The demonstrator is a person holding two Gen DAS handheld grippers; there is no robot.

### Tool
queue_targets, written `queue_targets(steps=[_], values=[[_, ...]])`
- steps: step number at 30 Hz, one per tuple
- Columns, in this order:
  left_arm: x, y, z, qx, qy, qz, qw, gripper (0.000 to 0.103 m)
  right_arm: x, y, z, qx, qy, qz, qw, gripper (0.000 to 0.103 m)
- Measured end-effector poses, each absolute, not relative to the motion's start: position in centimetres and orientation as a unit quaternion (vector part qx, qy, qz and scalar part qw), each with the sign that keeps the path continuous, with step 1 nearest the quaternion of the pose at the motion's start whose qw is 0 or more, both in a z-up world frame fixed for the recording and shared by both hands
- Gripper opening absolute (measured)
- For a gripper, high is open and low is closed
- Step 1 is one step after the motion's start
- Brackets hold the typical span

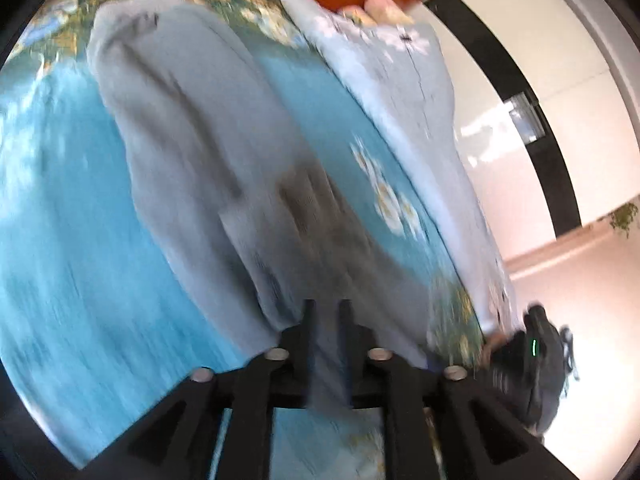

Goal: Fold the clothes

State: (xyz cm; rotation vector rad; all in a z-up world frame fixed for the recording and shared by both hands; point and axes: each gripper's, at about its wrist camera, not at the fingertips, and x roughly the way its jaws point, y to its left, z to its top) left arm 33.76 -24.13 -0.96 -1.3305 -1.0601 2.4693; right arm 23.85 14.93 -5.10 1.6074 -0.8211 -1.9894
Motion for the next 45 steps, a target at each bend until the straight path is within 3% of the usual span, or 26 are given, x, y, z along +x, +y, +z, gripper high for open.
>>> queue_targets(steps=[3,8,14,16,19,32,42,45], values=[[31.7,-25.8,-2.5,-0.457,-0.344,0.820,0.027,0.029,24.6,15.2,-6.1,0.575,-0.335,-0.713,0.222,0.043],[33.0,-28.4,-3.1,-0.439,-0.403,0.802,0.033,0.029,23.8,15.7,-7.2,0.558,-0.391,-0.698,0.218,0.043],[34.8,-30.8,-2.4,-0.416,-0.426,0.803,0.021,0.040,22.7,13.6,-7.3,0.550,-0.394,-0.702,0.223,0.042],[34.8,-30.9,-2.7,-0.417,-0.436,0.798,0.012,0.044,22.8,13.7,-7.1,0.549,-0.396,-0.705,0.213,0.015],[34.8,-31.2,-3.1,-0.420,-0.447,0.790,0.004,0.046,23.3,15.0,-6.9,0.539,-0.428,-0.697,0.202,0.011],[35.6,-30.7,-2.8,-0.437,-0.443,0.782,0.029,0.054,29.9,24.6,-2.2,0.508,-0.437,-0.723,0.168,0.009],[33.3,-16.0,-1.0,-0.501,-0.332,0.766,0.226,0.061,34.7,30.8,-4.7,0.524,-0.446,-0.720,0.094,0.010],[33.3,-13.9,-1.4,-0.516,-0.305,0.767,0.229,0.062,34.5,30.6,-4.8,0.529,-0.437,-0.721,0.093,0.013]])
